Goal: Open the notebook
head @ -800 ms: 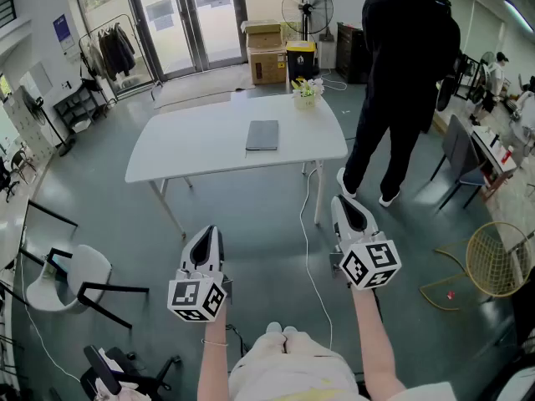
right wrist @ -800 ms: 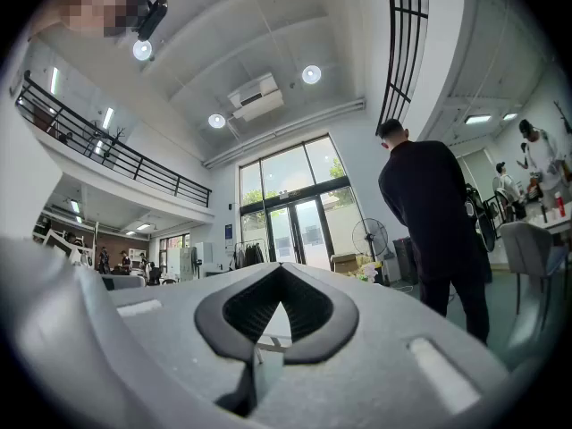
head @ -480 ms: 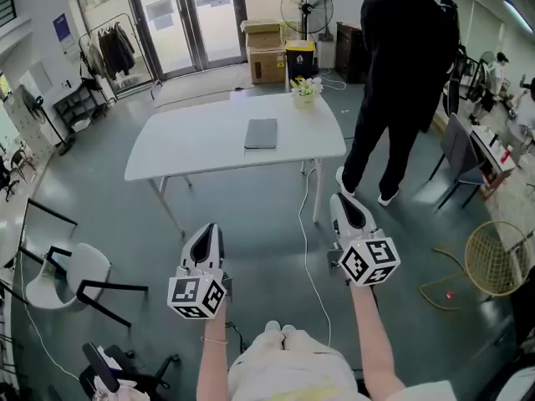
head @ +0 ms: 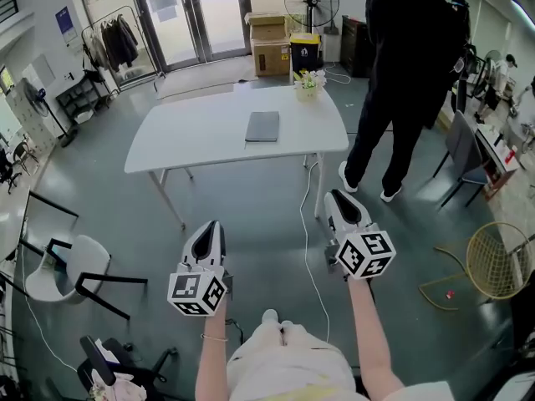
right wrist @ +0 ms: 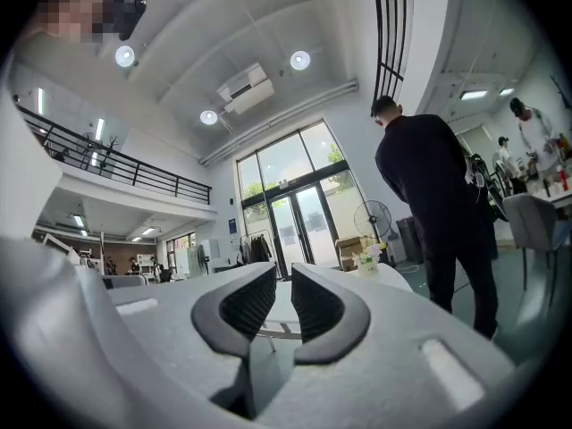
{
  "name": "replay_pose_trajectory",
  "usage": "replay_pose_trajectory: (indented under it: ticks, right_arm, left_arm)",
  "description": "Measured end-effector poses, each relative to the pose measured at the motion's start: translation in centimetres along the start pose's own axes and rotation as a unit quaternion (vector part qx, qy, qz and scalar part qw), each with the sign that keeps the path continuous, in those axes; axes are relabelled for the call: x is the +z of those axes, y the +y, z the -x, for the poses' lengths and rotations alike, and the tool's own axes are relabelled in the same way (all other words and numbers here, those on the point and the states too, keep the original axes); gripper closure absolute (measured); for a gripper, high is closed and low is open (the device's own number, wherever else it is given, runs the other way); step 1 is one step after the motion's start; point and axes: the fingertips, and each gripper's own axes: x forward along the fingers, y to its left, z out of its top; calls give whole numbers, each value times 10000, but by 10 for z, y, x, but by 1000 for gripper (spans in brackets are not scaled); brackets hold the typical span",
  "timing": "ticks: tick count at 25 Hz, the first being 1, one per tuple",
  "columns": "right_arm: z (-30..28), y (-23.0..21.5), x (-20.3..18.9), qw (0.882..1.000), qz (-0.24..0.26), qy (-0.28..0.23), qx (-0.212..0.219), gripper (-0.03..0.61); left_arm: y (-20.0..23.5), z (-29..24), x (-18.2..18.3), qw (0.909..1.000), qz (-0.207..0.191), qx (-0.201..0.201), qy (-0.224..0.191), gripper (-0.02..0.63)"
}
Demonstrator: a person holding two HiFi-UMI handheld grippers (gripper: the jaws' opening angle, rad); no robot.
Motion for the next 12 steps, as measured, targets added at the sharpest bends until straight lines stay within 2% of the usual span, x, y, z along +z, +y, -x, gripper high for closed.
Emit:
replay_pose_trajectory:
  ticks: [12]
  right_arm:
    - [-45,-23,-17,9998,-67,182,-85,457]
  left_arm:
    - [20,-39,-16,9997,125,9,205,614]
